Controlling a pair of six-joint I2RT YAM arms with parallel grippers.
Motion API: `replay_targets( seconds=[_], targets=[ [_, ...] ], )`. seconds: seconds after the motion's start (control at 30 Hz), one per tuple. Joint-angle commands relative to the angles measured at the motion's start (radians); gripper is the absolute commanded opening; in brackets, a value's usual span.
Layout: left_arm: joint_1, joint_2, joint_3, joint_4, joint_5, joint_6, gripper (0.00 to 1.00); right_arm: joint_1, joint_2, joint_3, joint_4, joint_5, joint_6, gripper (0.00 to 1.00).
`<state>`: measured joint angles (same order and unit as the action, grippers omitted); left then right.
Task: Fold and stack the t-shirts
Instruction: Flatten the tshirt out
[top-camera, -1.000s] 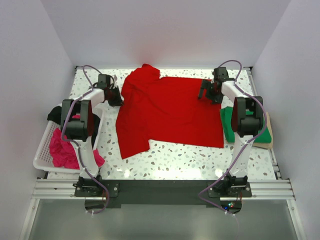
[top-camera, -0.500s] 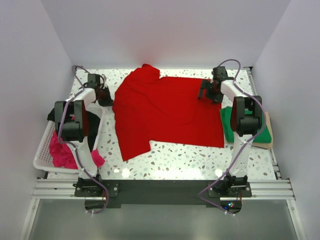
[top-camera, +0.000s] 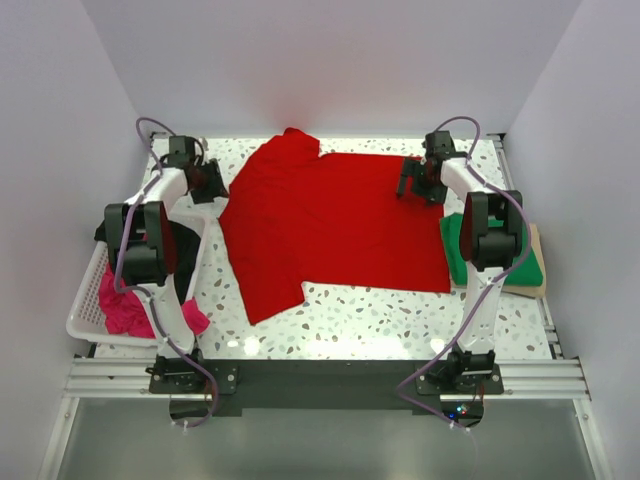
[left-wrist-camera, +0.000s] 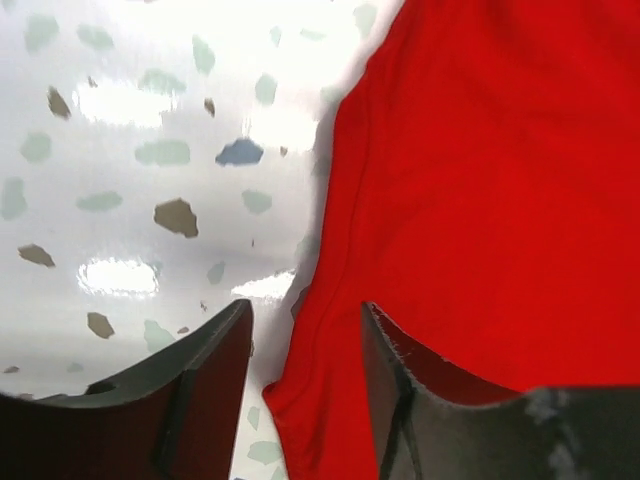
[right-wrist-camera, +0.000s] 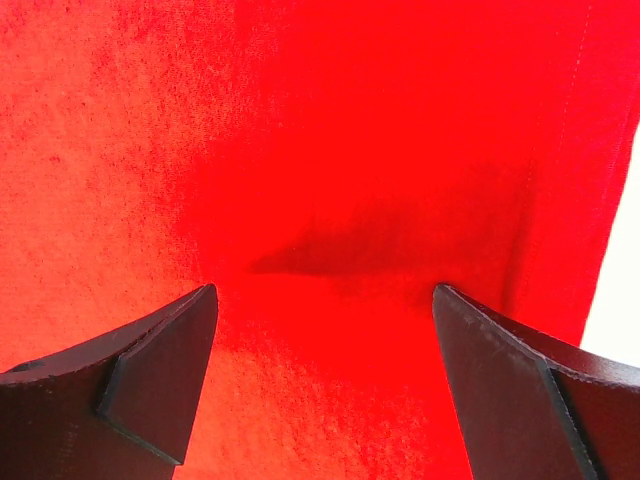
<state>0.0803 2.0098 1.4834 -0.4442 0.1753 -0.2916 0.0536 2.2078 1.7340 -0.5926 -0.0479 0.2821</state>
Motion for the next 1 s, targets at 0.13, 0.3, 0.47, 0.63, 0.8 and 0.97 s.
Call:
replay_targets(
  seconds=[0.13,0.3,0.47,0.63,0.8,0.97],
  targets=[
    [-0.073,-0.108,0.094,0.024,0.013,-0.046,0.62,-0.003,-0.006,0.033,-0.035,-0.058,-0.027,0.92],
    [-0.169,-0.077,0.035,0.035,0.038,-0.106,0.64,-0.001,-0.098,-0.022,-0.035,-0.063,-0.032,0.92],
    [-0.169,-0.043,-0.035,0.059,0.095,-0.152,0.68,-0.003,-0.152,-0.103,-0.030,-0.064,-0.038,0.92],
    [-0.165,0.026,-0.014,0.061,0.093,-0.147,0.70,-0.003,-0.152,-0.183,-0.004,-0.075,-0.026,0.92],
    [-0.142,0.119,0.029,0.045,0.067,-0.144,0.70,-0.003,-0.112,-0.188,0.008,-0.075,-0.006,0.92],
    [-0.120,0.182,0.075,0.065,0.076,-0.139,0.70,-0.001,-0.051,-0.133,-0.009,-0.069,0.011,0.92]
  ],
)
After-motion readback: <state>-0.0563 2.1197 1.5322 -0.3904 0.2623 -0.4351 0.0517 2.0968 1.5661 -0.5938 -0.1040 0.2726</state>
